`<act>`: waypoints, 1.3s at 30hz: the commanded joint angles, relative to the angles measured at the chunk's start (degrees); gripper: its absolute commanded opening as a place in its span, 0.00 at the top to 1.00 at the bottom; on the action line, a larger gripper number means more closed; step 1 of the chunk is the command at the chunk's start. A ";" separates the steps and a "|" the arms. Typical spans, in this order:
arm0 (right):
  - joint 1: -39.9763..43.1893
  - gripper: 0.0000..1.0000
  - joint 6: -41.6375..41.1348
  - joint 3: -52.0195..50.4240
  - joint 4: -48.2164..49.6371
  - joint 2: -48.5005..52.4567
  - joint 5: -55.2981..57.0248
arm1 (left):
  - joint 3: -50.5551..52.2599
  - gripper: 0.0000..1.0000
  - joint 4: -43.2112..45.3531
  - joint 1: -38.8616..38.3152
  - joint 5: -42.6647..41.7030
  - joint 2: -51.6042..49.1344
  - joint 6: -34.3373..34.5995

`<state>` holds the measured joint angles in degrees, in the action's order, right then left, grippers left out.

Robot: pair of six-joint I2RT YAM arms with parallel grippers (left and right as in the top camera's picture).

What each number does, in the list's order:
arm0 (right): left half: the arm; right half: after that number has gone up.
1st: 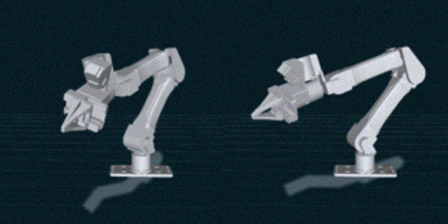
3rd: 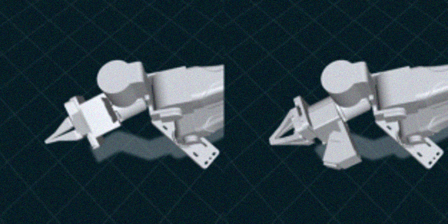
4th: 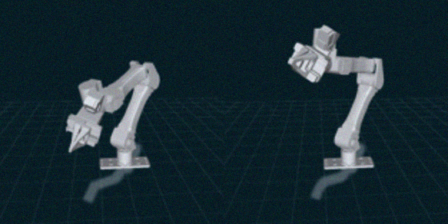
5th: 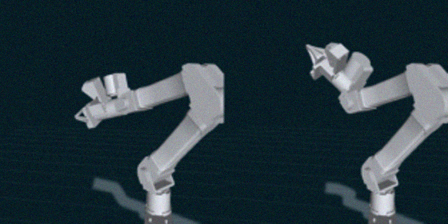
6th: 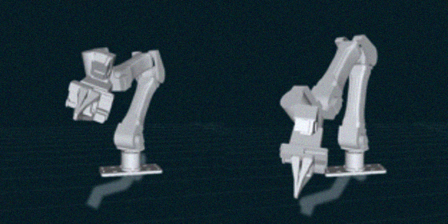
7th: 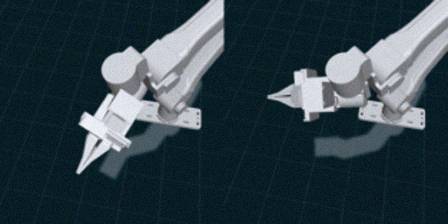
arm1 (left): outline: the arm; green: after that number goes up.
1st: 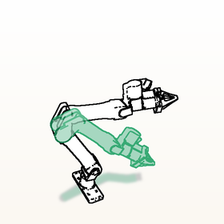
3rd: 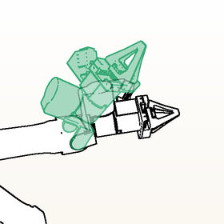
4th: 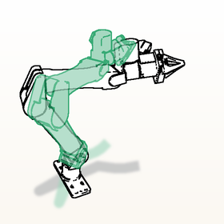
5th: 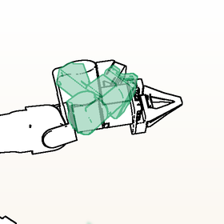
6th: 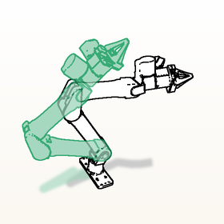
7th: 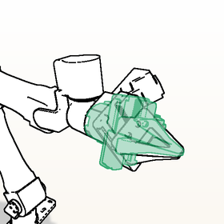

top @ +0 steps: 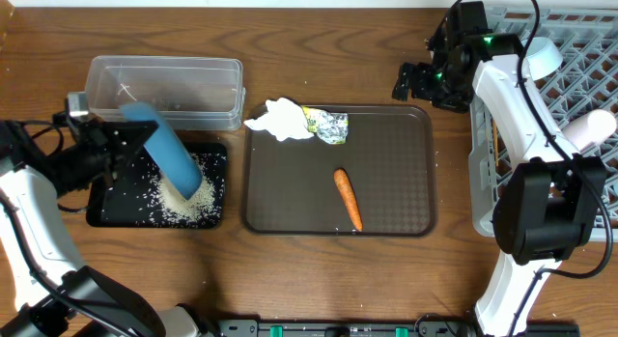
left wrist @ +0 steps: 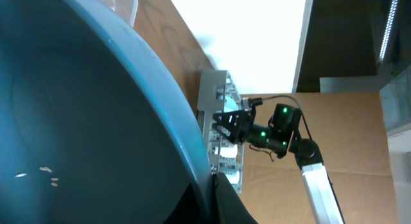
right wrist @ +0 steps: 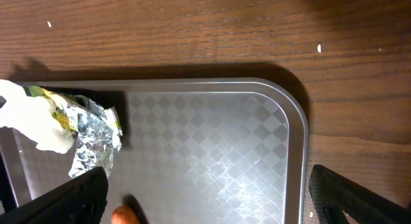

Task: Sort waste into correct bins and load items into the dishwasher rack
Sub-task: 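Tilt the blue bowl with the left gripper to pour rice onto the black tray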

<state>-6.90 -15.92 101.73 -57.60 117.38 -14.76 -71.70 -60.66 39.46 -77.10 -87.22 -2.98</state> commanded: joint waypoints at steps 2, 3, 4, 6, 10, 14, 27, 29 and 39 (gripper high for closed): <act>-0.68 0.01 -0.33 1.11 0.00 -0.74 -0.24 | 0.02 0.94 -0.22 2.86 -5.09 1.29 -2.80; -0.68 0.01 -0.33 1.11 0.00 -0.74 -0.24 | 0.02 0.94 -0.94 3.32 -6.64 1.29 -2.82; -0.68 0.01 -0.33 1.11 0.00 -0.74 -0.24 | 0.02 0.94 -1.51 3.67 -8.63 1.29 -2.84; -0.68 0.01 -0.33 1.11 0.00 -0.74 -0.24 | 0.02 0.94 -0.72 4.07 -10.47 1.29 -2.82; -0.63 0.01 -0.33 1.11 0.00 -0.74 -0.24 | 0.02 0.94 -0.87 4.81 -11.13 1.22 -2.58; -0.66 0.01 -0.33 1.11 0.00 -0.74 -0.24 | 0.02 0.94 0.35 5.53 -10.78 1.05 -0.94; -0.68 0.01 -0.33 1.11 0.00 -0.74 -0.24 | 0.04 0.94 -2.10 6.60 -8.09 0.70 -1.20; -0.68 0.01 -0.33 1.11 0.00 -0.74 -0.24 | 0.02 0.94 -1.46 6.88 -8.66 0.76 -3.85; -0.68 0.01 -0.33 1.11 0.00 -0.74 -0.24 | 0.02 0.94 -8.02 6.88 -6.25 1.07 -6.75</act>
<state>-6.90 -15.92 101.73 -57.58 117.38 -14.76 -71.61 -67.07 46.09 -82.43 -87.22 -6.59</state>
